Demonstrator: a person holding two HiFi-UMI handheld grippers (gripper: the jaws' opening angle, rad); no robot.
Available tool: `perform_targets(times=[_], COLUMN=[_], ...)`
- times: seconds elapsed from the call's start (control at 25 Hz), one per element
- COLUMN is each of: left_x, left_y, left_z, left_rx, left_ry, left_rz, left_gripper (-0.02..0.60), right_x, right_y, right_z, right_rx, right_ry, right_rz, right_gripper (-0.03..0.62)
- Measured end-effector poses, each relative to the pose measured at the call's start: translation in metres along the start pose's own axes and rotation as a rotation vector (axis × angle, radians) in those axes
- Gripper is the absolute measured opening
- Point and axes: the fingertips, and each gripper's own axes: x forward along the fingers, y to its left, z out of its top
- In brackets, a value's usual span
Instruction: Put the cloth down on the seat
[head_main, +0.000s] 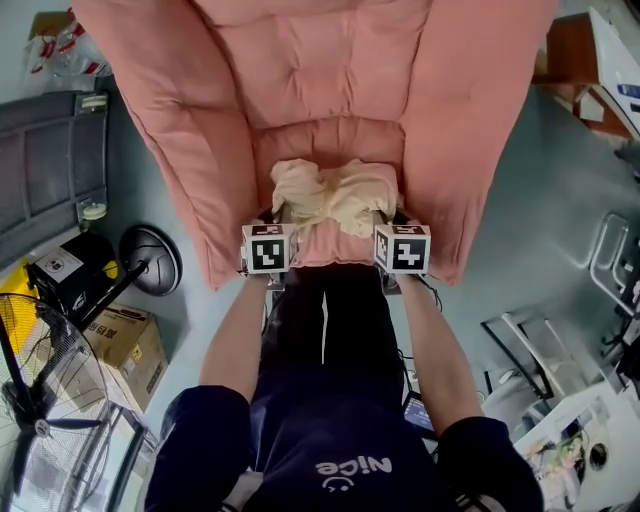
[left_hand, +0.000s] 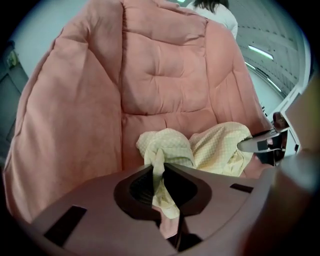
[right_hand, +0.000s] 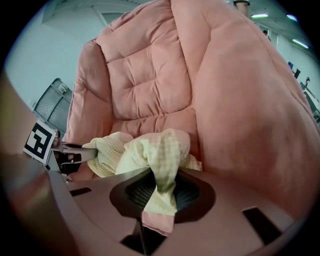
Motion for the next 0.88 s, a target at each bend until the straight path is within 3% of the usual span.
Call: perform_targets(times=[0.04, 0.12, 0.2, 0.32, 0.4, 0.56, 0.88], left_x=[-0.001, -0.004, -0.008, -0.020, -0.032, -0.063, -0.137], left_y=[-0.001, -0.003, -0.009, -0.023, -0.029, -0.039, -0.057], left_z=[0.000, 0.001, 0.004, 0.007, 0.011, 0.025, 0.056], left_rx=[-0.023, -0.044, -0.022, 0.020, 0.005, -0.034, 0.016], left_ry=[0.001, 0.009, 0.012, 0.008, -0.005, -0.062, -0.198], left_rz=[0.002, 0.006, 0.001, -0.028, -0.052, -0.086, -0.167], left_gripper=[0.059, 0.231, 0.236, 0.236, 0.240, 0.268, 0.278], right_x=[-0.003, -0.008, -0.014, -0.028, -0.041, -0.074, -0.148], right_y=[0.001, 0.005, 0.008, 0.013, 0.018, 0.035, 0.065], right_z=[0.002, 0.007, 0.012, 0.020, 0.027, 0.040, 0.064], right_rx=[0.000, -0.005, -0.016, -0.016, -0.010, -0.035, -0.073], right_ry=[-0.008, -0.014, -0.012, -0.024, -0.045, -0.096, -0.232], right_rz=[0.003, 0.014, 0.017, 0.016, 0.020, 0.051, 0.051], right_gripper=[0.080, 0.173, 0.212, 0.221, 0.222, 0.222, 0.221])
